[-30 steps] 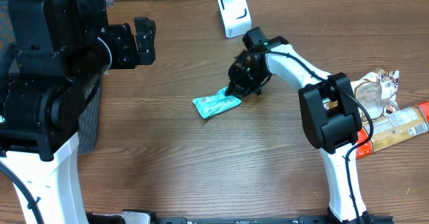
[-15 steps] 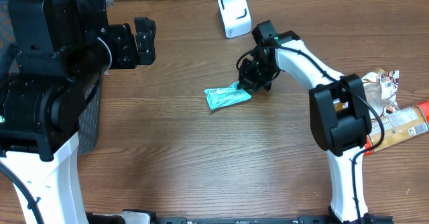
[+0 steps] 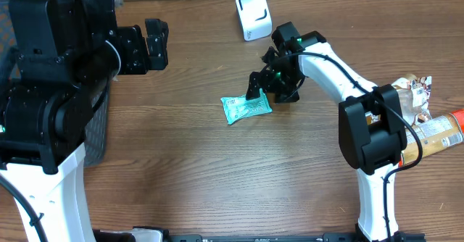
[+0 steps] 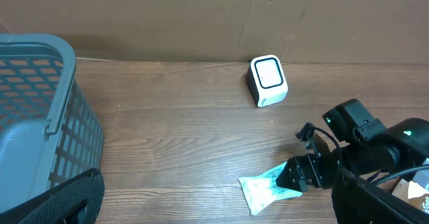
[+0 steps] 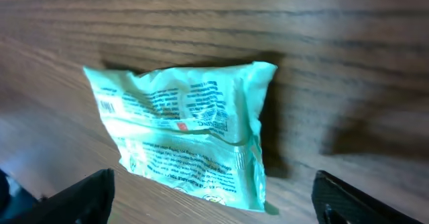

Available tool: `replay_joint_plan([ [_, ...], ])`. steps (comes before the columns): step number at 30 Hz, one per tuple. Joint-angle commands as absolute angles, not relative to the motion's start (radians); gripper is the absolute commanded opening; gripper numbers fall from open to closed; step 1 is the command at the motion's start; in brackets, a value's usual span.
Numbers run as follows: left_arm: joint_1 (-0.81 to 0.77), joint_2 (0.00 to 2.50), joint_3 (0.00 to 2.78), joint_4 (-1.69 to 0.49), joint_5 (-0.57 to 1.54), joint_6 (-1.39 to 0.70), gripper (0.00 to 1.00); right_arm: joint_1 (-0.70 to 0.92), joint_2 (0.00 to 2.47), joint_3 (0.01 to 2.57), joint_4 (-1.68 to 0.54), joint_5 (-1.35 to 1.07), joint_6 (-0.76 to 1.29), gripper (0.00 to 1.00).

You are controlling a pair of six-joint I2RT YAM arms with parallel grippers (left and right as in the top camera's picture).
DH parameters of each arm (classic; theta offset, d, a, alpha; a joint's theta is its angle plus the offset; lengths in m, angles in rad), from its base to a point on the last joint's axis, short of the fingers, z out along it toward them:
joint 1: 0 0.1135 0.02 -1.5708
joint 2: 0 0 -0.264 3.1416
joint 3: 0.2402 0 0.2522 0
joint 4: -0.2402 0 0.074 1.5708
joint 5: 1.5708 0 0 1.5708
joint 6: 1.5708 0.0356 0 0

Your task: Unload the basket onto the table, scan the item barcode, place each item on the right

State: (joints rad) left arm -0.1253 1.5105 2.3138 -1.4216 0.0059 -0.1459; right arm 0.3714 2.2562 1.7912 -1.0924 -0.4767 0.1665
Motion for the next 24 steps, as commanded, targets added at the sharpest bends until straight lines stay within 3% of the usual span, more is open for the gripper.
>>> replay_joint_plan([
  [1,-0.128,1.517,2.313,-1.418,-0.003,-0.127,0.99,0.353,2.270,1.786,-1.086,-0.573,-0.022,0.90],
  [10,-0.128,1.517,2.313,-1.418,-0.004,-0.127,1.00,0.394,2.370,1.786,-1.075,-0.688,-0.049,0.80],
  [12,-0.128,1.517,2.313,-1.418,-0.003,-0.127,1.00,0.411,2.388,1.786,-1.055,-0.694,-0.003,0.72],
  [17,-0.128,1.517,2.313,-1.418,-0.004,-0.127,1.00,0.445,2.436,1.786,-0.963,-0.694,0.175,0.37],
  [20,-0.128,1.517,2.313,-1.418,-0.004,-0.127,1.00,0.456,2.457,1.786,-0.918,-0.695,0.224,0.20],
  [24,-0.128,1.517,2.313,-1.418,-0.004,-0.127,1.00,0.458,2.460,1.786,-0.880,-0.698,0.233,0.05],
])
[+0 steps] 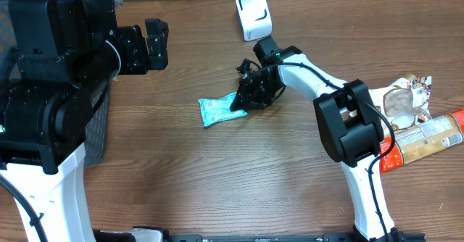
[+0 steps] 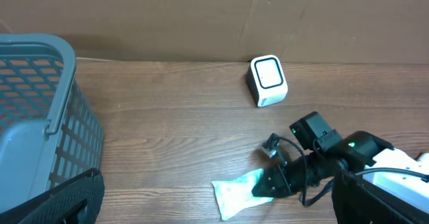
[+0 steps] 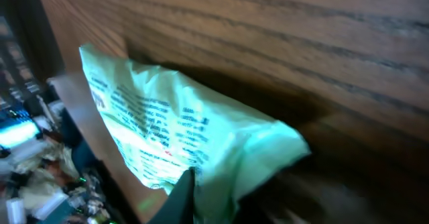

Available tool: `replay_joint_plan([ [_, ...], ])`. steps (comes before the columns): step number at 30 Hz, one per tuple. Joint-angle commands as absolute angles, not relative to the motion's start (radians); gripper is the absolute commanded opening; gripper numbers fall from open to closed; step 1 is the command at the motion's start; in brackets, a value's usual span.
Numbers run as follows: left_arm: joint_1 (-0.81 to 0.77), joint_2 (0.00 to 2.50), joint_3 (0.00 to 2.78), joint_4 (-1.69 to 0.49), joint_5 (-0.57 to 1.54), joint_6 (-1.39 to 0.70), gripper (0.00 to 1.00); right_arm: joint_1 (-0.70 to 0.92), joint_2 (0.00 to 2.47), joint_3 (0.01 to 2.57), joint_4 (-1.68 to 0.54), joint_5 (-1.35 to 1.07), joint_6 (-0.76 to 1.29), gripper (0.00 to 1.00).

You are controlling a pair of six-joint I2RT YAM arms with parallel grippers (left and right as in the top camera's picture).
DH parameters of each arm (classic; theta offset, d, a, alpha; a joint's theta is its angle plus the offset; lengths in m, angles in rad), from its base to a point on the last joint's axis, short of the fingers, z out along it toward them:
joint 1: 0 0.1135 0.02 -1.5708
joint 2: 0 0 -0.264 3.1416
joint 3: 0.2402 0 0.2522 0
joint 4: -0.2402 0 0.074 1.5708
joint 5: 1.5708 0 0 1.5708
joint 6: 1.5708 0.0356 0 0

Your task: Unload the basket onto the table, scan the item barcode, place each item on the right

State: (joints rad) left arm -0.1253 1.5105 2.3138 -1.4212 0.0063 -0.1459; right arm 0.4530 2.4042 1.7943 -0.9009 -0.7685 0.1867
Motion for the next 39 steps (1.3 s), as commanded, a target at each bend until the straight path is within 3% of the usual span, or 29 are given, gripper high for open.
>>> replay_joint_plan([
  [1,-0.128,1.517,2.313,-1.418,-0.004,-0.127,0.99,0.458,2.460,1.786,-0.866,-0.712,0.233,0.04],
  [8,-0.128,1.517,2.313,-1.419,-0.003,-0.127,1.00,0.409,2.413,1.811,-0.910,-0.745,0.227,0.04],
  [12,-0.128,1.517,2.313,-1.418,-0.004,-0.127,1.00,0.363,2.267,1.829,-0.956,-0.731,0.174,0.04],
  [19,-0.128,1.517,2.313,-1.418,-0.004,-0.127,1.00,0.331,1.936,1.829,-1.028,-0.498,0.137,0.04],
  [30,-0.128,1.517,2.313,-1.418,-0.004,-0.127,1.00,0.332,1.745,1.829,-1.088,-0.449,0.070,0.04],
  [32,-0.128,1.517,2.313,-1.418,-0.003,-0.127,1.00,0.335,1.745,1.829,-1.090,-0.378,0.070,0.04],
  [39,-0.128,1.517,2.313,-1.419,-0.004,-0.127,0.99,0.454,1.754,1.805,-0.915,0.292,0.069,0.04],
])
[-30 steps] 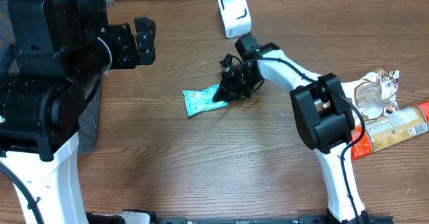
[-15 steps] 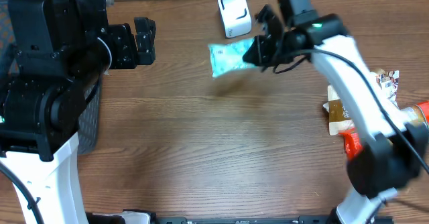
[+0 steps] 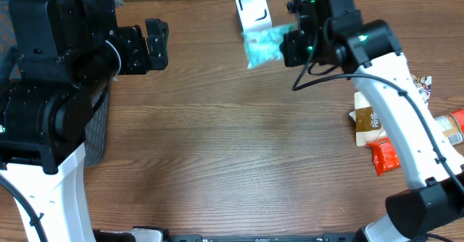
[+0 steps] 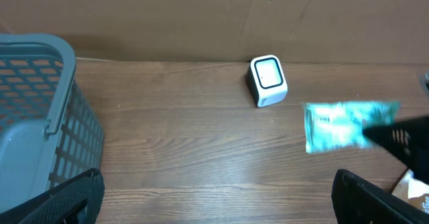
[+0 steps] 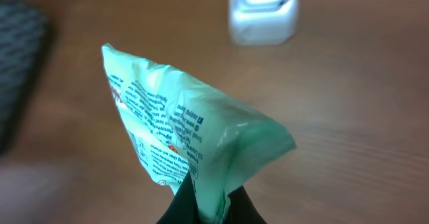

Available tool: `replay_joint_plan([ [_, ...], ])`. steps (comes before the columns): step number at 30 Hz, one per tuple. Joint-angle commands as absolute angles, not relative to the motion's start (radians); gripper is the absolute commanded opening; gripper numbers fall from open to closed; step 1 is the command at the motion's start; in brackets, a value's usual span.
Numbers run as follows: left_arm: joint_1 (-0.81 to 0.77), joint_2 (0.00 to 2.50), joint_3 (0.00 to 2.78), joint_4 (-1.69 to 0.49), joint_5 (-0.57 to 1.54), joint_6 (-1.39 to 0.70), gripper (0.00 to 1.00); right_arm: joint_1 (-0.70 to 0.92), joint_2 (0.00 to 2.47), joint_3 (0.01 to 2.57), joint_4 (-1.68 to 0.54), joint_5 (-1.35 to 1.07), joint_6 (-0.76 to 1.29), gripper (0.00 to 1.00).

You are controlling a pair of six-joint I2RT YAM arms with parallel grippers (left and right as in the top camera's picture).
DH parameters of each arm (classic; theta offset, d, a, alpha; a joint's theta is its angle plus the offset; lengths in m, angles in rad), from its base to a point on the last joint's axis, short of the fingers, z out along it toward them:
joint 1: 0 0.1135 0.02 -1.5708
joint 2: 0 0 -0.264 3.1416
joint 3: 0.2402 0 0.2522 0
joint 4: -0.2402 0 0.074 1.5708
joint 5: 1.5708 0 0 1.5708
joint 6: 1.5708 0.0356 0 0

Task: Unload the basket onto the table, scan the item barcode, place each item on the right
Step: 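Lift the snack bar toward the scanner with the right gripper, then hold the snack bar in front of the scanner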

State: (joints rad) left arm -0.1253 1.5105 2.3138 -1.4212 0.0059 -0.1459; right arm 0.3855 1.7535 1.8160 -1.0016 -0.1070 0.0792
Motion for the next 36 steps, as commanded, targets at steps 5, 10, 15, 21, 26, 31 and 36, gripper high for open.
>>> replay_joint_plan([
  [5,-0.128,1.517,2.313,-1.419,-0.004,-0.127,1.00,0.520,1.817,1.795,-0.710,0.448,-0.217,0.04],
  [10,-0.128,1.517,2.313,-1.419,-0.003,-0.127,1.00,0.528,1.901,1.795,-0.446,0.505,-0.625,0.04],
  [15,-0.128,1.517,2.313,-1.418,-0.004,-0.127,1.00,0.516,2.006,1.795,-0.136,0.620,-0.770,0.04],
  [21,-0.128,1.517,2.313,-1.418,-0.003,-0.127,1.00,0.491,2.146,1.795,0.073,0.621,-0.989,0.04],
  [26,-0.128,1.517,2.313,-1.418,-0.004,-0.127,1.00,0.487,2.275,1.795,0.285,0.608,-1.245,0.04],
  [31,-0.128,1.517,2.313,-1.419,-0.003,-0.127,1.00,0.485,2.335,1.795,0.408,0.547,-1.370,0.04],
  [36,-0.128,1.517,2.313,-1.418,-0.004,-0.127,1.00,0.476,2.356,1.795,0.426,0.517,-1.400,0.04],
])
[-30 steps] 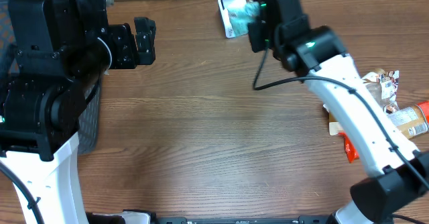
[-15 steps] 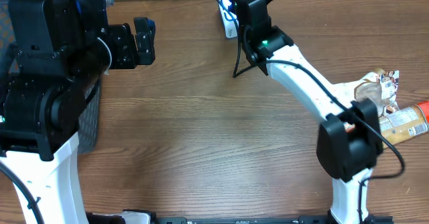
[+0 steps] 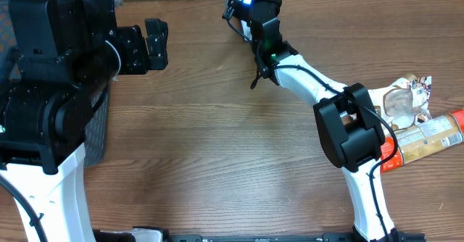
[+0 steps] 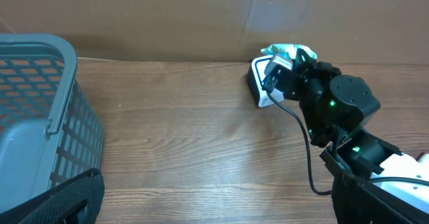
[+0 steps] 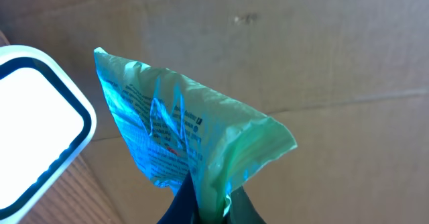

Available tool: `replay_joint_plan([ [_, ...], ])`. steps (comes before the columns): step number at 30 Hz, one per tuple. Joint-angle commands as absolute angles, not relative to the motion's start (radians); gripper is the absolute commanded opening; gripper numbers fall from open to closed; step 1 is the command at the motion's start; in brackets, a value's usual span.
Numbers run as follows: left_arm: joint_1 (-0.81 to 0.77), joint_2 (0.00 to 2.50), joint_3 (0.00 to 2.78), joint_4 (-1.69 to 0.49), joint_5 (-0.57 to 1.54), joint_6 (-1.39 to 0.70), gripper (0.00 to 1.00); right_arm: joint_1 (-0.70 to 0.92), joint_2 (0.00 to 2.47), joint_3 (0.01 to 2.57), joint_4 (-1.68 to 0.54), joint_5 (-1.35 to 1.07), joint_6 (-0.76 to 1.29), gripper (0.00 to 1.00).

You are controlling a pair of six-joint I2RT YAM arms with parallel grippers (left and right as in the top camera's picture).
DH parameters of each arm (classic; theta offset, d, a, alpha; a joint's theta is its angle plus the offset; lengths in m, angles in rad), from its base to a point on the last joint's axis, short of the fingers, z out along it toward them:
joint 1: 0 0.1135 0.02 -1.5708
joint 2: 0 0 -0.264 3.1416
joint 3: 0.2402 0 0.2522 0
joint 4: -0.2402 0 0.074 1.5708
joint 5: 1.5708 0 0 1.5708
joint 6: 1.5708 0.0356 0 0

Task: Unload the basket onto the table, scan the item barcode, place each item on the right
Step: 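Hold the snack bar in front of the scanner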

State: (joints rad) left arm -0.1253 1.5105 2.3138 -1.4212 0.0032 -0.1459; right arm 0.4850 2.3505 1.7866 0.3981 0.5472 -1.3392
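Observation:
A small mint-green packet (image 5: 181,137) with printed text is pinched in my right gripper (image 5: 208,207), which is shut on its lower edge. The packet is held right beside the white barcode scanner (image 5: 37,123), whose window fills the left of the right wrist view. From the left wrist view the packet (image 4: 289,50) pokes out behind the scanner (image 4: 258,83), mostly covered by the right arm. In the overhead view the packet shows at the top edge above the scanner. My left gripper (image 4: 214,200) stands open high over the table's left, far from both.
A grey mesh basket (image 4: 30,110) sits at the left. Several other grocery packets (image 3: 417,122) lie at the table's right edge. A cardboard wall (image 4: 201,16) backs the table behind the scanner.
My right gripper has carried the packet from just right of the scanner, above the table, to directly at the scanner by the cardboard wall. The left arm is unchanged.
The packet first lay flat on the table with my right gripper open beside it. Then the gripper was down at its edge, with the packet shifted left. Later it hung in the shut gripper near the scanner, and now it is held against the scanner's window.

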Motion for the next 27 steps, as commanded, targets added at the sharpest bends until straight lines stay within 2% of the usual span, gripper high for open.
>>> replay_joint_plan([
  [1,-0.128,1.517,2.313,-1.418,-0.004,-0.127,1.00,0.475,2.359,1.795,0.427,0.518,-1.401,0.04],
  [27,-0.128,1.517,2.313,-1.418,-0.004,-0.127,1.00,0.448,2.421,1.795,0.451,0.469,-1.384,0.04],
])
